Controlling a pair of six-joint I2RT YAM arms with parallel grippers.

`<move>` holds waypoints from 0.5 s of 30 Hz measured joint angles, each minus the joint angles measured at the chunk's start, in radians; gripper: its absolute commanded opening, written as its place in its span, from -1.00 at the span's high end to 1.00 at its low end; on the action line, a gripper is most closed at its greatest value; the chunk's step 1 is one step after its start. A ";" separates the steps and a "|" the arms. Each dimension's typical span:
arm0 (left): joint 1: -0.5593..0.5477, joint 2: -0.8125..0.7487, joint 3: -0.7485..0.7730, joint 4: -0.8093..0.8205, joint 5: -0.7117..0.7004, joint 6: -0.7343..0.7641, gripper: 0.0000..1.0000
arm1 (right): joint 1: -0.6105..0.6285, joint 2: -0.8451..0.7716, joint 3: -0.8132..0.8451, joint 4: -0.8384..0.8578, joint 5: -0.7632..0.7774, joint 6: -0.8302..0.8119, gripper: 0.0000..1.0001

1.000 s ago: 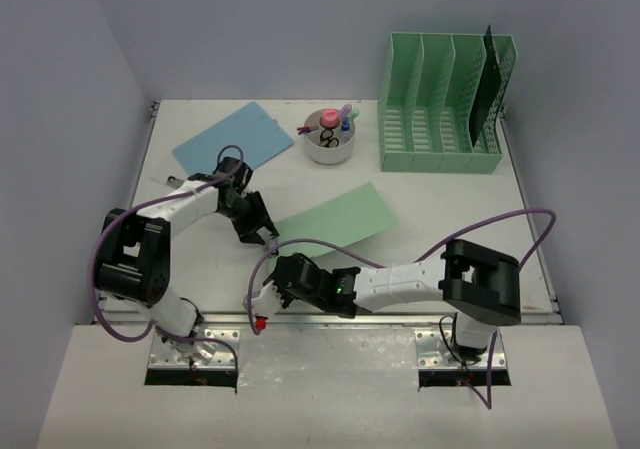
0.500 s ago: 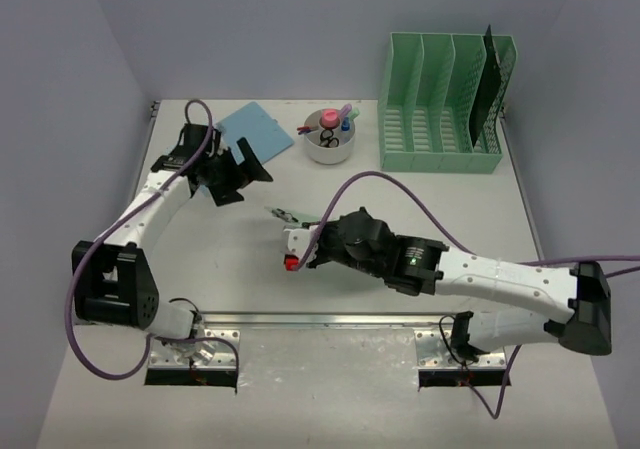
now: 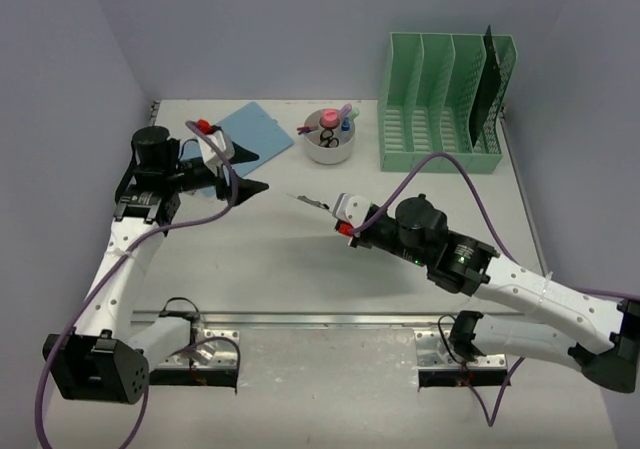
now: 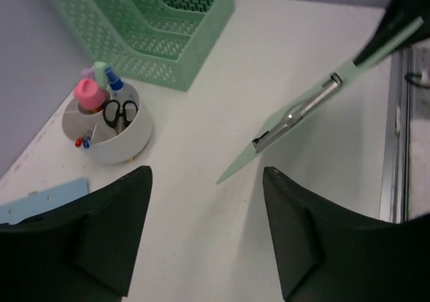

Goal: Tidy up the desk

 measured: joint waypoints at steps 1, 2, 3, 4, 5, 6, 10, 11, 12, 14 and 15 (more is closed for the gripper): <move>-0.006 -0.001 0.005 -0.050 0.043 0.103 -0.14 | -0.002 -0.004 -0.008 0.005 -0.011 0.006 0.98; -0.019 0.010 0.019 -0.112 0.082 0.214 -0.11 | -0.005 -0.007 -0.013 0.008 -0.021 0.011 0.98; -0.027 0.027 0.035 -0.173 0.105 0.321 -0.08 | -0.007 -0.008 -0.016 0.012 -0.030 0.015 0.98; -0.046 0.058 0.067 -0.262 0.124 0.441 -0.04 | -0.010 -0.010 -0.019 0.016 -0.038 0.019 0.97; -0.066 0.095 0.101 -0.345 0.129 0.560 -0.02 | -0.013 -0.010 -0.019 0.018 -0.044 0.022 0.97; -0.093 0.133 0.133 -0.425 0.129 0.678 0.01 | -0.014 -0.011 -0.020 0.023 -0.048 0.025 0.97; -0.216 0.214 0.182 -0.642 0.111 0.982 0.01 | -0.015 -0.013 -0.020 0.032 -0.063 0.029 0.97; -0.239 0.218 0.181 -0.668 0.105 1.021 0.00 | -0.015 -0.014 -0.020 0.035 -0.064 0.030 0.97; -0.267 0.220 0.181 -0.685 0.098 1.054 -0.02 | -0.015 -0.014 -0.020 0.038 -0.066 0.030 0.97; -0.295 0.219 0.180 -0.690 0.094 1.087 -0.02 | -0.015 -0.016 -0.020 0.042 -0.068 0.033 0.97; -0.304 0.220 0.179 -0.686 0.092 1.093 0.01 | -0.015 -0.016 -0.020 0.044 -0.068 0.034 0.97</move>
